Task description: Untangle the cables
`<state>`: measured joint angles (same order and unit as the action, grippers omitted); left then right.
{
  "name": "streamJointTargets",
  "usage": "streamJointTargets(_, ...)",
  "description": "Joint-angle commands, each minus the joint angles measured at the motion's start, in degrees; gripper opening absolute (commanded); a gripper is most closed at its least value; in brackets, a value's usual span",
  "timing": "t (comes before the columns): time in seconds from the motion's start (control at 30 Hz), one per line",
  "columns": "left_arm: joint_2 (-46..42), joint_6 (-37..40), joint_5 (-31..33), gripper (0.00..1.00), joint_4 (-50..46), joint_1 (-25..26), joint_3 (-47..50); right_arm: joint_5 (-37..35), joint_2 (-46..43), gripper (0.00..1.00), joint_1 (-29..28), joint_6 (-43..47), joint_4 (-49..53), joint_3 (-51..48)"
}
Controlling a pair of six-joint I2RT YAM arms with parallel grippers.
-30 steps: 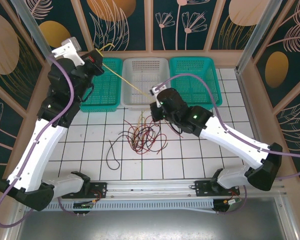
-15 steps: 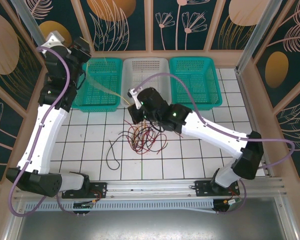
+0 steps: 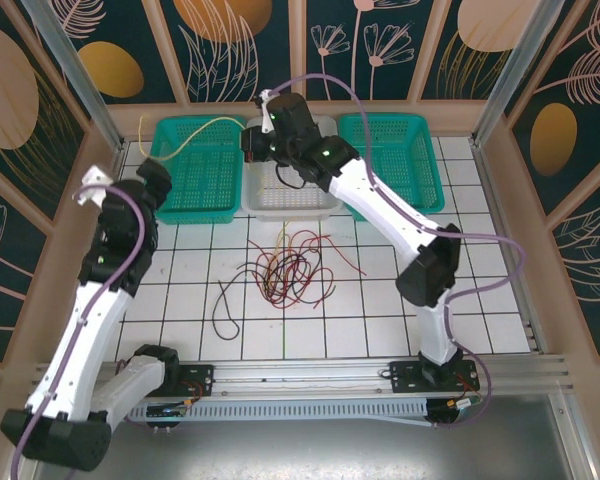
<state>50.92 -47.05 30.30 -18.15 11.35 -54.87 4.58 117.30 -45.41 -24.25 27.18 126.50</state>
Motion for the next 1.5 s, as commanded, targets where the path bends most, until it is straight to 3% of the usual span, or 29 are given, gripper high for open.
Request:
streamJointTargets(0.0,-4.7,-2.3,-1.1,0.99,-2.3,-0.1,5.9,6.5,6.0,0.0,1.2,-7.2,-1.6,7.5)
streamJointTargets(0.33,-9.1,-4.9,-9.1,0.97,-4.1,-0.1,16.3,14.7,15.1,0.0,3.9,-17.3,-11.4,10.7)
streamJointTargets(0.67,-6.6,-6.7,-20.9,0.92,5.2,-0.1,23.1,16.6,20.5,0.0,4.8,-24.6,-24.1,9.8)
streamJointTargets(0.73,-6.1,-6.7,-21.7,0.92,6.0,-0.2,23.3,16.9,22.9,0.1,5.1,-25.5,-24.0,12.3)
streamJointTargets(0.8,-5.5,-6.3,-21.5,0.94,6.1,-0.1,23.1,18.2,24.9,0.3,5.4,-25.9,-23.2,13.9)
streamJointTargets(0.87,-5.1,-5.5,-21.3,0.95,6.2,-0.1,22.6,19.1,25.1,0.43,5.6,-24.7,-22.7,13.0)
streamJointTargets(0.93,-4.7,-4.9,-20.9,0.96,6.1,-0.2,21.9,19.0,23.7,0.64,5.6,-23.0,-22.7,10.9)
streamJointTargets(1.27,-1.2,-1.7,-19.8,0.97,4.8,-0.1,17.7,17.8,17.1,0.67,6.2,-17.6,-19.4,6.1)
streamJointTargets(1.47,7.9,3.0,-16.3,0.99,1.2,-0.2,6.9,14.4,5.2,0.62,5.9,-14.4,-22.4,-8.5)
